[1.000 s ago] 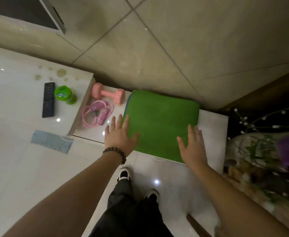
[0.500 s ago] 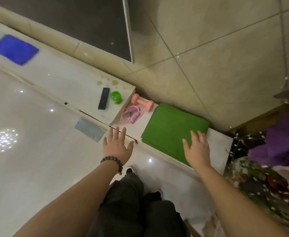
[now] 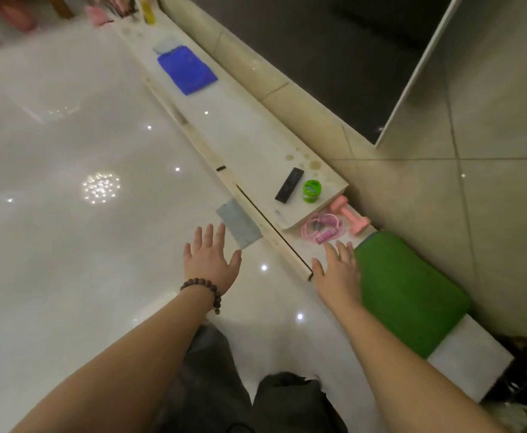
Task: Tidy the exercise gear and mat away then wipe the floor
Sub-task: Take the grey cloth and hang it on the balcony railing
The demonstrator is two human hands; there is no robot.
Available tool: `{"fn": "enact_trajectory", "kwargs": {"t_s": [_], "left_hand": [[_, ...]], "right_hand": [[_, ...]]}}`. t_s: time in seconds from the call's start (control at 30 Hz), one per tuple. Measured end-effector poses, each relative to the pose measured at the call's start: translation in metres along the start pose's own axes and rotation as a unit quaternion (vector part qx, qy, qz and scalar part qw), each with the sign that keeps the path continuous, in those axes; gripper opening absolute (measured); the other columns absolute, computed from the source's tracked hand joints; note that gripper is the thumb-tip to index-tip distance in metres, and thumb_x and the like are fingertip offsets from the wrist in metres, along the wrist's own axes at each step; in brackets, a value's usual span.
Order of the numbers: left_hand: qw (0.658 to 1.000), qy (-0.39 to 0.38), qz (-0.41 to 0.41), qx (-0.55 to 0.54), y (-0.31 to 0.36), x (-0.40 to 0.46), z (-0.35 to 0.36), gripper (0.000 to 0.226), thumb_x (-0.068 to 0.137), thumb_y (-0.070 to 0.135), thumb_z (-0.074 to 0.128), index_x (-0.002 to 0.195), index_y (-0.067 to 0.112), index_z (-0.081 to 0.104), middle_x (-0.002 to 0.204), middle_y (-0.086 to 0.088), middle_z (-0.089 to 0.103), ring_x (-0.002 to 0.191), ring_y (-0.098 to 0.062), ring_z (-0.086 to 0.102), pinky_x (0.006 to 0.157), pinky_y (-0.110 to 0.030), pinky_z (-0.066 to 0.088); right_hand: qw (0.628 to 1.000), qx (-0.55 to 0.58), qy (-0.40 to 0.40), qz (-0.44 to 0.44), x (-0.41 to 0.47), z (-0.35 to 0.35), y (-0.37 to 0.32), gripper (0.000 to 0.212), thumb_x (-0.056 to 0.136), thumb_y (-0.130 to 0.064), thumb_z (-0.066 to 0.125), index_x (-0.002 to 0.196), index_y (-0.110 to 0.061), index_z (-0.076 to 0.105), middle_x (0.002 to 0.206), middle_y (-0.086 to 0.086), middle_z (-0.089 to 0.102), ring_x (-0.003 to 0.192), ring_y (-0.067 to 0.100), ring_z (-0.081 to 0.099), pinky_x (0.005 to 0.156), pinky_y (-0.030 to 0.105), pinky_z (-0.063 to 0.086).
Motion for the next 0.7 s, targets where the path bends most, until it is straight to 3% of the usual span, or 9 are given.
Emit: {"fn": "enact_trajectory", "kwargs": {"t_s": [0.33,0.7], "left_hand": [[0.999,-0.016,-0.042,-0.029,-0.141,0.108,-0.018,0.07,0.097,0.055,0.028,0.154,0.026,0.001,0.162,-0.002,0.003,0.148,-0.022,-0.004,0.12,-0.045,0.005],[0.995,-0.098,-0.008,-0.027,-0.291,0.275,-0.035,0.07,0.096,0.055,0.026,0.154,0.025,-0.002,0.162,-0.003,0.001,0.148,-0.022,-0.007,0.12,-0.046,0.002]], "right_hand": [[0.996,-0.007,-0.025,-0.086,0.088,0.077,-0.175,0.051,0.098,-0.033,0.042,0.145,-0.016,0.033,0.154,0.01,0.026,0.146,0.025,0.006,0.117,0.041,0.014],[0.998,-0.005,-0.057,-0.007,0.187,0.185,-0.338,0.05,0.096,-0.029,0.046,0.142,-0.011,0.037,0.151,0.015,0.031,0.144,0.031,0.016,0.115,0.046,0.022]]}}
Point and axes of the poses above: each hand's wrist, its own x-axis towards the middle knuckle, its own z-axis out of the palm, y = z × x, the point moved 2 cm from there along x, towards the middle knuckle
